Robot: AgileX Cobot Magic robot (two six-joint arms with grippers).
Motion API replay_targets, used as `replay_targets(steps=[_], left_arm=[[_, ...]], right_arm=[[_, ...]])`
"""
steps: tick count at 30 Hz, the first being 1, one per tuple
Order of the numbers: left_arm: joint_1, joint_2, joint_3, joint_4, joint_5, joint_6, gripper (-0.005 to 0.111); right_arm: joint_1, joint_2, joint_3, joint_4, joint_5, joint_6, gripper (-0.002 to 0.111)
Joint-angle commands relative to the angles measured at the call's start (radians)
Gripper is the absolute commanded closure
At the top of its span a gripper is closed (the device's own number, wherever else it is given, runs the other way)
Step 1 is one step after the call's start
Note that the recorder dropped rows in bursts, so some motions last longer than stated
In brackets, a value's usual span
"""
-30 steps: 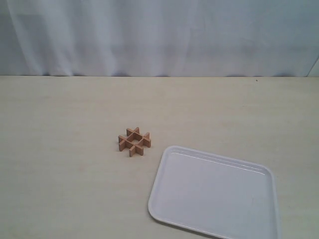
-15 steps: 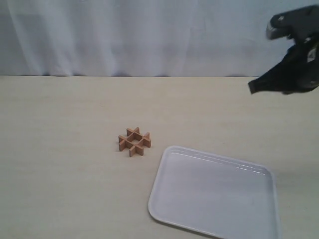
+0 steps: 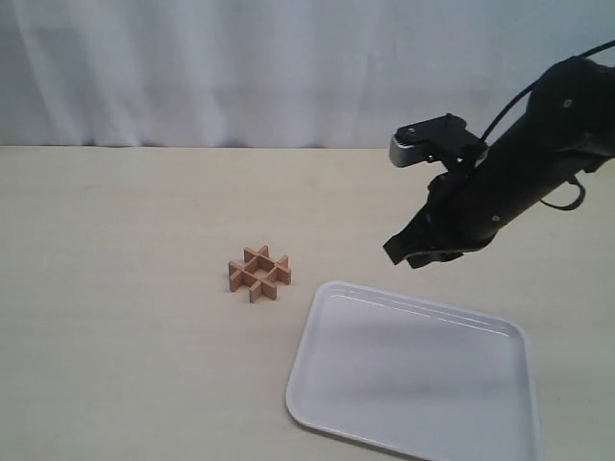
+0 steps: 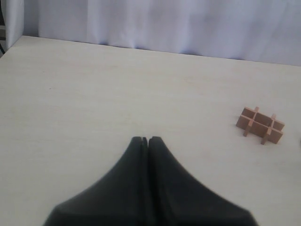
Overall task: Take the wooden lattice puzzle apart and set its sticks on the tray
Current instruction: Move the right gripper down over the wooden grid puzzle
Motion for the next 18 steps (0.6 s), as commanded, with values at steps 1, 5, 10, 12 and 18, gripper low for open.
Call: replay_targets(steps=[1, 5, 10, 12, 18], left_arm=[[0.001, -0.001, 0.002, -0.001, -0.002, 0.001, 0.107], [0.001, -0.001, 0.002, -0.001, -0.002, 0.001, 0.107], [0.001, -0.001, 0.002, -0.001, -0.002, 0.001, 0.107], [0.001, -0.001, 0.002, -0.001, -0.002, 0.001, 0.107], [0.001, -0.001, 0.002, -0.001, -0.002, 0.001, 0.107]], right_arm=[[0.108, 0.005, -0.006, -0.01, -0.076, 0.047, 0.104], [0.192, 0.043, -0.006, -0.017, -0.168, 0.056, 0.104], [0.213, 0.122, -0.016, -0.01, -0.249, 0.063, 0.103], [0.213, 0.162, -0.044, -0.009, -0.236, 0.078, 0.099], [0.213, 0.288, -0.195, -0.026, -0.14, 0.079, 0.079]])
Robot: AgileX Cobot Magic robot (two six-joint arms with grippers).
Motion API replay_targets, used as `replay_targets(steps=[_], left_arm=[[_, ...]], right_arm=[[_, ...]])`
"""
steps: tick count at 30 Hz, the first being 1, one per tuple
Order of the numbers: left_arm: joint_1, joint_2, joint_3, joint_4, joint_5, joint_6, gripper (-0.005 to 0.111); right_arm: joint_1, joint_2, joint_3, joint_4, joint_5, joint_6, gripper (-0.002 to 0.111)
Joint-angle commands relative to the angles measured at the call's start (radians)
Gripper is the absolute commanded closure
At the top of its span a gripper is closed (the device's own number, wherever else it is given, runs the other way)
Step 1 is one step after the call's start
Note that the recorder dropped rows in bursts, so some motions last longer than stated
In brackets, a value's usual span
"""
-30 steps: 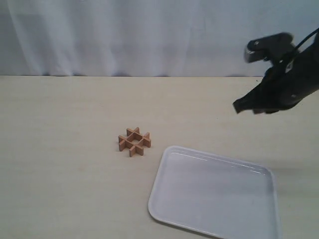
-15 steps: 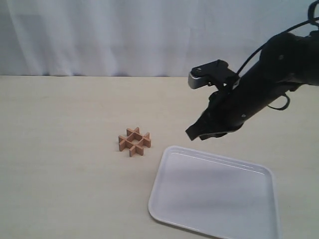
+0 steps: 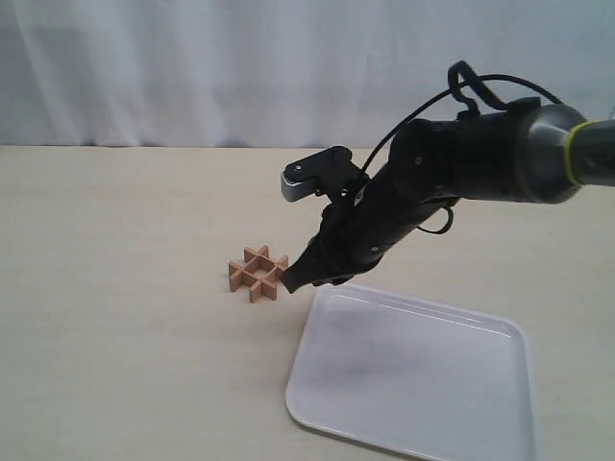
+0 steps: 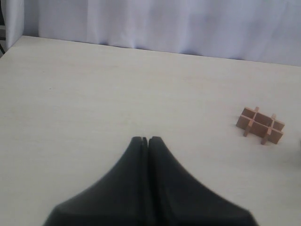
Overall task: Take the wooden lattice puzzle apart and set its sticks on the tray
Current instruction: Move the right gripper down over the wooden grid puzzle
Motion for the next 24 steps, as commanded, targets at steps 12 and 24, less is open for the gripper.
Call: replay_targets(steps=[12, 24], left_arm=[[0.001, -0.001, 0.002, -0.001, -0.002, 0.001, 0.107], [0.001, -0.001, 0.002, -0.001, -0.002, 0.001, 0.107]], right_arm=[[0.001, 0.249, -0.245, -0.035, 0.063, -0.05, 0.076], [0.001, 0.292, -0.277, -0.035, -0.014, -0.056, 0.076]])
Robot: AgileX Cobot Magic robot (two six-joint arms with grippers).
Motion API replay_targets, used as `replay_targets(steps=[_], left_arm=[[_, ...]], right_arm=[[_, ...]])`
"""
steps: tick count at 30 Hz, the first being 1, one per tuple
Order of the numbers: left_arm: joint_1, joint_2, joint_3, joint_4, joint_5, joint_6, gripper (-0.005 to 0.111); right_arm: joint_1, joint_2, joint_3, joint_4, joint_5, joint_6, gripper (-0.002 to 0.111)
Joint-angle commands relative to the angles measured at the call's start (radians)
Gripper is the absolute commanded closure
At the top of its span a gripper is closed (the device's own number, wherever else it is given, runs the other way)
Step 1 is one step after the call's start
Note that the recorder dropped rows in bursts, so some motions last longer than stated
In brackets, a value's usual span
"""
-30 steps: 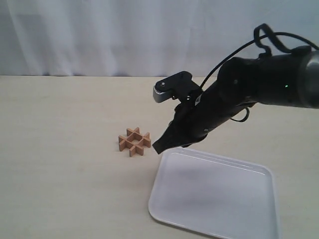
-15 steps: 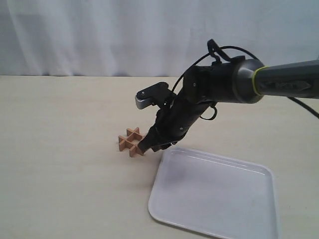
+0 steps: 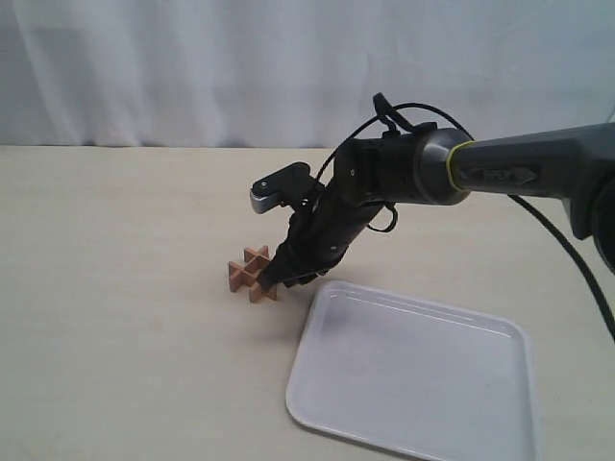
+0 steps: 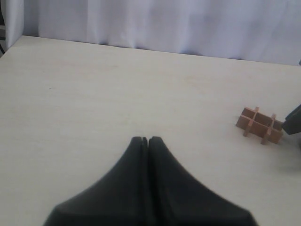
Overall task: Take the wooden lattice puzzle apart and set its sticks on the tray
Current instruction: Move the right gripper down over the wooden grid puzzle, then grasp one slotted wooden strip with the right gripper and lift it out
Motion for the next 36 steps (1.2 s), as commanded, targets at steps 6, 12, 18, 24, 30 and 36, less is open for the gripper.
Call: replay_targets(steps=[6, 12, 18, 24, 30, 36], left_arm=[[0.001, -0.001, 0.002, -0.001, -0.002, 0.001, 0.107], [0.001, -0.001, 0.002, -0.001, -0.001, 0.001, 0.107], [0.001, -0.001, 0.002, -0.001, -0.001, 0.001, 0.107], [0.001, -0.001, 0.002, -0.001, -0.001, 0.001, 0.107], [0.001, -0.001, 0.002, -0.001, -0.001, 0.001, 0.107], [0.001, -0.001, 0.002, -0.001, -0.004, 0.001, 0.107]], right_arm=[[0.001, 0.017, -0.008, 0.022, -0.045, -0.07, 0.076], [0.001, 0.031, -0.008, 0.063, -0.045, -0.144, 0.076], [0.001, 0.033, -0.008, 0.063, -0.063, -0.173, 0.104], [0.001, 0.033, -0.008, 0.063, -0.054, -0.173, 0.104], [0.001, 0.033, -0.008, 0.063, -0.033, -0.181, 0.104], [0.001, 0.033, -0.008, 0.063, -0.033, -0.181, 0.104]])
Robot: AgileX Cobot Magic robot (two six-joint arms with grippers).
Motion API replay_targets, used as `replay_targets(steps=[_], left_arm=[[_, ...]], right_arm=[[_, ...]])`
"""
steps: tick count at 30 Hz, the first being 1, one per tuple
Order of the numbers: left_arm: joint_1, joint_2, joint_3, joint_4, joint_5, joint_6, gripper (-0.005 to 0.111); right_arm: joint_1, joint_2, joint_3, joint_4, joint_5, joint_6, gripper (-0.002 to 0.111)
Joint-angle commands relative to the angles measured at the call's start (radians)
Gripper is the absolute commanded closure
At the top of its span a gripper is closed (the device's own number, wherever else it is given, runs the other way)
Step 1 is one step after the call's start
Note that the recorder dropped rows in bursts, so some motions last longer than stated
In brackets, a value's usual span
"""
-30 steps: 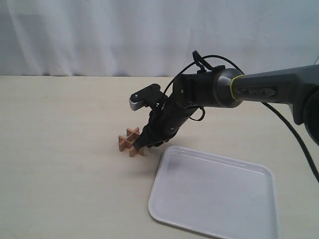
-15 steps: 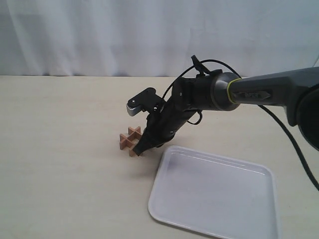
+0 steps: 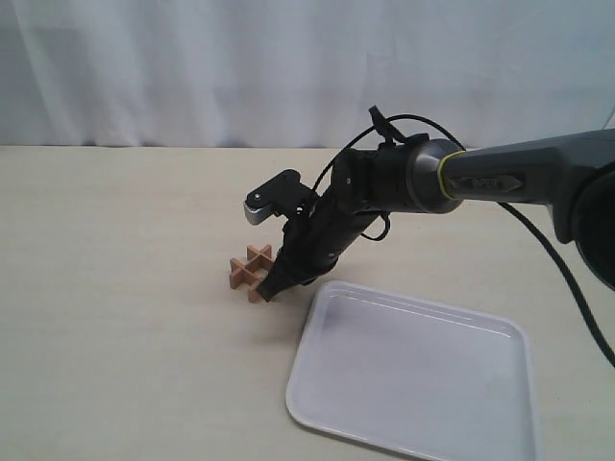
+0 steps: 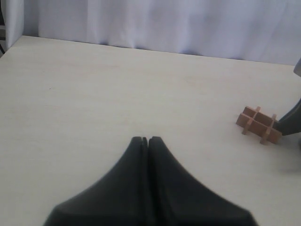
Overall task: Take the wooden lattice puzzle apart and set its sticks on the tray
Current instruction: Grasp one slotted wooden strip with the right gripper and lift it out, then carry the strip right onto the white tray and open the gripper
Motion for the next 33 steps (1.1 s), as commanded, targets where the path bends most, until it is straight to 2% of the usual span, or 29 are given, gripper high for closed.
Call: replay_targets(steps=[1, 22, 33], left_arm=[[0.001, -0.001, 0.002, -0.001, -0.004, 0.001, 0.107], [0.001, -0.001, 0.002, -0.001, -0.004, 0.001, 0.107], [0.001, -0.001, 0.002, 0.0, -0.002, 0.001, 0.107]], right_arm=[[0.001, -0.003, -0.007, 0.003, 0.012, -0.016, 0.104], [0.001, -0.094, -0.007, 0.026, 0.023, -0.022, 0.104], [-0.001, -0.299, 0.014, -0.01, 0.168, -0.02, 0.104]])
